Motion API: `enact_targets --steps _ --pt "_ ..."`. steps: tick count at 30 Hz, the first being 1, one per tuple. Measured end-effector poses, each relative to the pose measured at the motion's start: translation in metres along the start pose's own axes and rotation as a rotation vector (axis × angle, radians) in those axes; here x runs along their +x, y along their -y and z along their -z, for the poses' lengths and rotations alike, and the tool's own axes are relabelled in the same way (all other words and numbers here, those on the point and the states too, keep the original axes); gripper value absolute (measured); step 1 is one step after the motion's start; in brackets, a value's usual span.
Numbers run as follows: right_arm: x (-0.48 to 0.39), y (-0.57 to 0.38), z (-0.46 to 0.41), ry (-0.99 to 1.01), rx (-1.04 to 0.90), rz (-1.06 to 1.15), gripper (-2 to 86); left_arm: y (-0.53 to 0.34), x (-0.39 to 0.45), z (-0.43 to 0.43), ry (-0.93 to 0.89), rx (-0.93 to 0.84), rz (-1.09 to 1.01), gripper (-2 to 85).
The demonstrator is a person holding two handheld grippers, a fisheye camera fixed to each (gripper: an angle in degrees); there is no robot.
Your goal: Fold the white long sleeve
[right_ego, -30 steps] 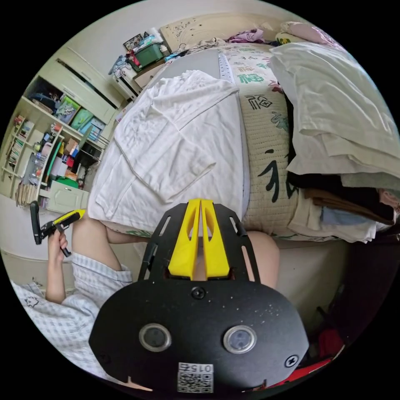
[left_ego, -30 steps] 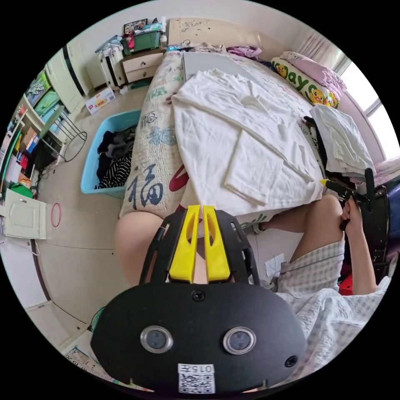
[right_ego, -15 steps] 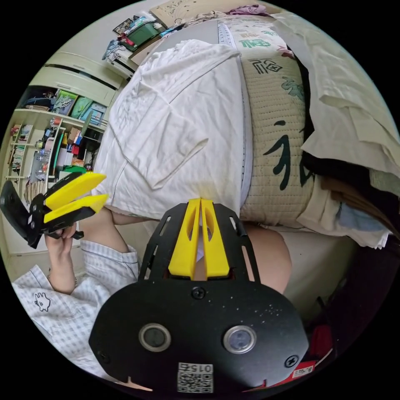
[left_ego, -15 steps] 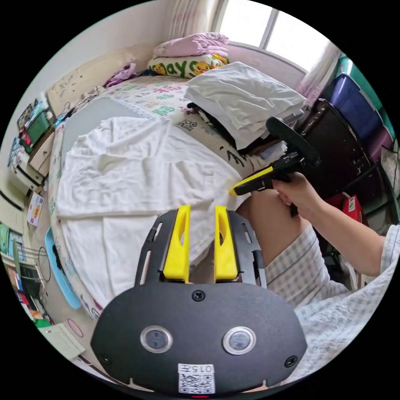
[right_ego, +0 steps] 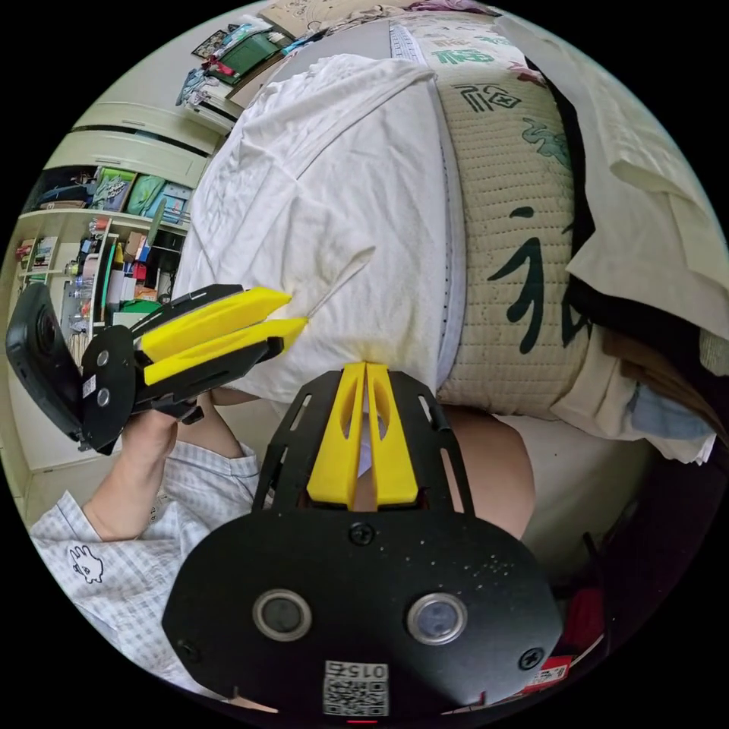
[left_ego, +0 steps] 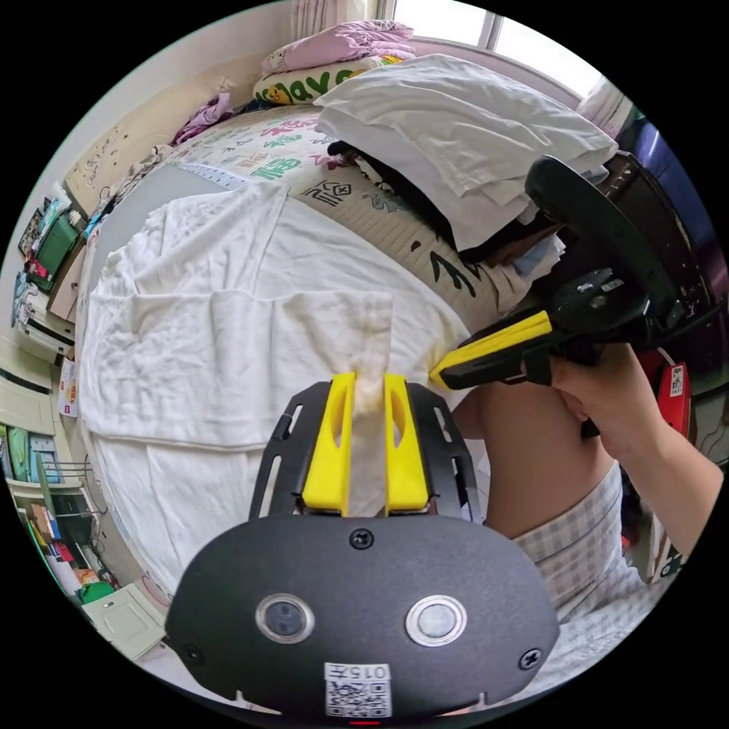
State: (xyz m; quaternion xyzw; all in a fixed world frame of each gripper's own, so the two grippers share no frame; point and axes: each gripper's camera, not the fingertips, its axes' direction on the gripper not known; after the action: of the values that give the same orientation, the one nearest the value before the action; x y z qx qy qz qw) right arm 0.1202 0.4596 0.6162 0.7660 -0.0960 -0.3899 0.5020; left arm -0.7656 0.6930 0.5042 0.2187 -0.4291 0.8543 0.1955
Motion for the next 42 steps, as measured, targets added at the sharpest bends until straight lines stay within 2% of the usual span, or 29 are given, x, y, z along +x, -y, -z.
enact_targets --steps 5,10,12,14,16,18,19,21,22,23,25,27,29,30,34,39,42 --pt "-0.002 -0.006 -0.011 0.011 0.003 -0.009 -0.6 -0.029 -0.047 0.016 -0.174 0.086 0.16 2.1" --pt "-0.013 -0.015 -0.024 -0.017 0.015 -0.006 -0.5 -0.116 -0.12 0.08 -0.267 0.394 0.397 1.2" --pt "-0.017 -0.022 -0.03 -0.009 0.02 -0.01 -0.5 -0.186 -0.169 0.111 -0.289 0.556 0.585 0.9" --pt "-0.02 -0.027 -0.034 0.016 0.02 -0.001 -0.5 -0.242 -0.203 0.126 -0.272 0.632 0.728 0.8" --pt "-0.026 -0.035 -0.035 0.073 0.028 0.042 -0.5 -0.289 -0.229 0.132 -0.208 0.62 0.822 0.7" --pt "-0.054 -0.054 -0.027 0.073 0.123 0.141 -0.4 -0.336 -0.249 0.129 -0.097 0.524 0.89 0.7" --pt "-0.065 -0.061 -0.024 0.035 0.157 0.166 -0.4 -0.345 -0.251 0.128 -0.073 0.5 0.891 0.7" --pt "-0.126 -0.097 -0.016 -0.203 0.357 0.251 -0.2 -0.373 -0.255 0.118 0.017 0.419 0.905 0.7" --pt "-0.141 -0.106 -0.017 -0.252 0.422 0.259 -0.2 -0.379 -0.256 0.114 0.02 0.412 0.917 0.7" --pt "-0.172 -0.124 -0.024 -0.308 0.518 0.282 0.0 -0.392 -0.261 0.105 -0.056 0.443 0.952 0.6" --pt "-0.212 -0.14 -0.05 -0.269 0.574 0.338 0.4 -0.406 -0.272 0.096 -0.177 0.5 0.989 0.6" --pt "-0.267 -0.126 -0.106 -0.152 0.311 0.542 2.8 -0.415 -0.288 0.089 -0.206 0.494 1.057 0.6" --pt "-0.302 -0.115 -0.146 -0.095 0.157 0.604 7.2 -0.417 -0.296 0.084 -0.237 0.478 1.057 0.6" --pt "-0.321 -0.112 -0.164 -0.089 0.147 0.63 10.3 -0.417 -0.299 0.082 -0.254 0.464 1.046 0.6" --pt "-0.372 -0.105 -0.203 -0.207 0.124 0.681 12.3 -0.423 -0.301 0.082 -0.276 0.472 1.012 0.6" --pt "-0.42 -0.104 -0.251 -0.477 0.103 0.787 7.9 -0.437 -0.312 0.078 -0.325 0.496 1.033 0.5" --pt "-0.437 -0.105 -0.258 -0.493 0.098 0.824 6.6 -0.44 -0.317 0.077 -0.332 0.497 1.031 0.5"
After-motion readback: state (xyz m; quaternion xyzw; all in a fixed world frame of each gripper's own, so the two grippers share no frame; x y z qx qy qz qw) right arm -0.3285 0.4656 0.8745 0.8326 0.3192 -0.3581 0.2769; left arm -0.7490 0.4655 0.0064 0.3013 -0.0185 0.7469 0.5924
